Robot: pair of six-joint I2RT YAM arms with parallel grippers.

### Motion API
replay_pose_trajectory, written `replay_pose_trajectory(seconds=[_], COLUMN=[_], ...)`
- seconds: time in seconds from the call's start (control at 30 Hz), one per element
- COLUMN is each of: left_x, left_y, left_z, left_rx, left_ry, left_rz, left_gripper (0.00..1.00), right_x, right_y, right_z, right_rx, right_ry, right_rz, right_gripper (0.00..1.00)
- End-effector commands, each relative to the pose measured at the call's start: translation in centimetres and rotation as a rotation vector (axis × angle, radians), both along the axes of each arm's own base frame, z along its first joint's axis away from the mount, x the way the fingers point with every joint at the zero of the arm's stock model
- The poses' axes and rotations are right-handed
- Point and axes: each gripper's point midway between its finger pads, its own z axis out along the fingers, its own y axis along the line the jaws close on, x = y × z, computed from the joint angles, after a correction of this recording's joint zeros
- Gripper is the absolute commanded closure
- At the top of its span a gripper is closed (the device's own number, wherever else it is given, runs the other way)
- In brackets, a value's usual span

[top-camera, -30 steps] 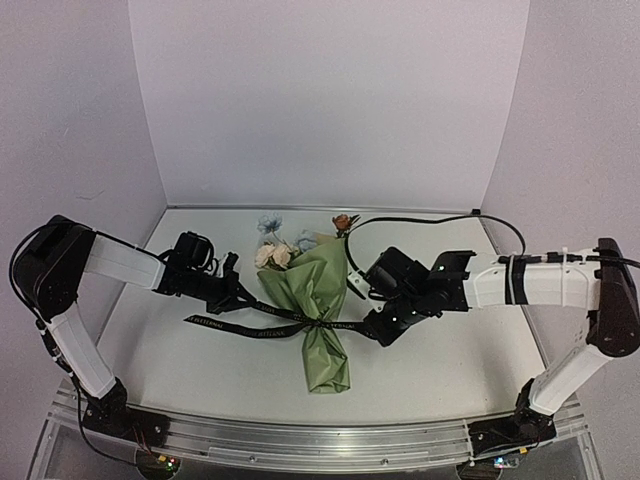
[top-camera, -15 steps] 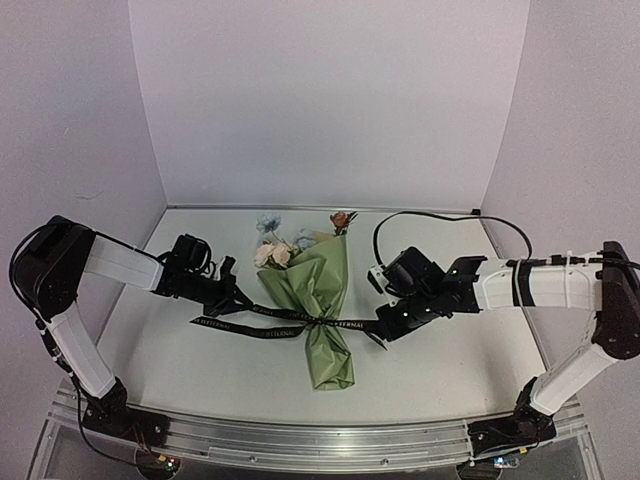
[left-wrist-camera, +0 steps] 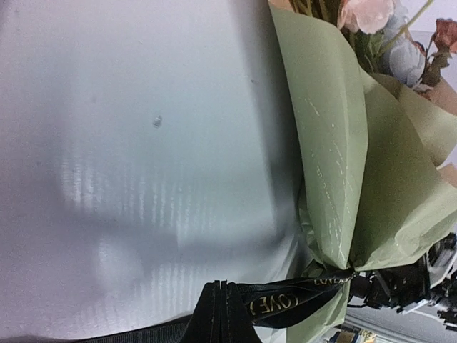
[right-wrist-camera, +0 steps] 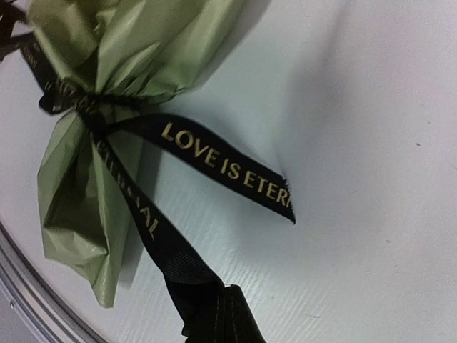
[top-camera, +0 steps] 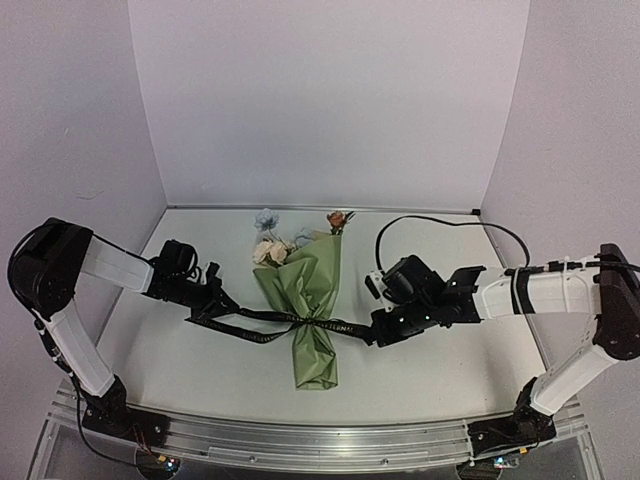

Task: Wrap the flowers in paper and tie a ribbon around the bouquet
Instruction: Tie the half-tied ribbon around the folded bouquet.

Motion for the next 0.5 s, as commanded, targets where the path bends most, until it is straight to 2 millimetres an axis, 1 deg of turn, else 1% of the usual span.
replay_pose_trajectory(seconds=[0.0,0.07,0.1,0.17,0.2,0.27,0.3,0.4,0.47], left_x=[1.4,1.5,1.6,1.8,1.8,1.8,1.8,1.8,1.7], left_y=[3.7,4.5,4.9,5.6,5.8,5.8,5.7,5.3,4.5], left_z=[0.0,-0.1,-0.1,-0.3,-0.3,-0.2,-0.2,0.3,1.0], left_rx=[0.047,0.053,0.055,0.053,0.046,0.035,0.031,0.009,-0.025], left_ry=[-0.007,-0.002,-0.002,0.004,0.008,0.008,0.008,-0.002,-0.016], left_rz=[0.128,0.149,0.16,0.186,0.193,0.191,0.19,0.168,0.125], left_gripper=[1.0,1.0,1.0,1.0,1.0,1.0,1.0,1.0,1.0], right_x=[-1.4,-1.2,-0.8,-0.2,0.1,0.0,-0.3,-1.9,-2.9], right_y=[0.0,-0.6,-0.9,-2.1,-2.1,-1.8,-1.2,0.5,1.2], right_z=[0.7,0.3,0.4,0.1,0.3,0.1,0.1,-0.6,-1.3], right_rx=[-0.018,-0.01,0.001,0.001,0.018,0.03,0.026,-0.019,-0.075], right_ry=[-0.075,-0.107,-0.139,-0.185,-0.2,-0.205,-0.209,-0.187,-0.173], right_rz=[0.066,0.046,0.023,-0.038,-0.063,-0.061,-0.033,0.096,0.174], right_gripper=[1.0,1.0,1.0,1.0,1.0,1.0,1.0,1.0,1.0])
